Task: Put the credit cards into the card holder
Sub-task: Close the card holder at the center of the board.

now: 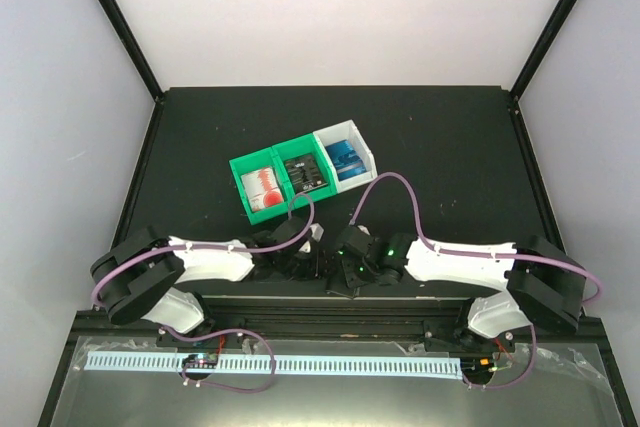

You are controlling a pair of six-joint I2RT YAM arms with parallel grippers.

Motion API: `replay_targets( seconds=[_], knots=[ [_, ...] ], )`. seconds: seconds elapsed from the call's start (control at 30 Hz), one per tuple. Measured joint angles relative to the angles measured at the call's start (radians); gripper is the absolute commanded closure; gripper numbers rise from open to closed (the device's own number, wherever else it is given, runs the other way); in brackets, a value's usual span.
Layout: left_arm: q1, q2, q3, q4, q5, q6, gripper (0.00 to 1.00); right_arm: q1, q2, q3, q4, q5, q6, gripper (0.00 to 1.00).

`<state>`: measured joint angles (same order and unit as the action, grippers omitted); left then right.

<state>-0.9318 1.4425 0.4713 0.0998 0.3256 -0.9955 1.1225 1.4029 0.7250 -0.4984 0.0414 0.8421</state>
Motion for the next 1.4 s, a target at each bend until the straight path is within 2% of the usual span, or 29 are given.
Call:
replay_targets(
  seconds=[0.23, 0.53, 1.4],
  knots=[
    [0.0, 0.018, 0.021, -0.021, -0.008, 0.0, 0.62, 0.0, 0.008, -0.006, 0.025, -0.024, 0.005, 0.86],
    [-0.006, 0.026, 0.031, -0.028, -0.015, 0.0, 0.64, -0.002, 0.012, -0.014, 0.043, -0.058, 0.0, 0.89],
    [-0.006, 0.041, 0.043, -0.035, -0.024, 0.0, 0.68, -0.003, 0.008, 0.016, -0.012, -0.023, -0.005, 0.87]
  ],
)
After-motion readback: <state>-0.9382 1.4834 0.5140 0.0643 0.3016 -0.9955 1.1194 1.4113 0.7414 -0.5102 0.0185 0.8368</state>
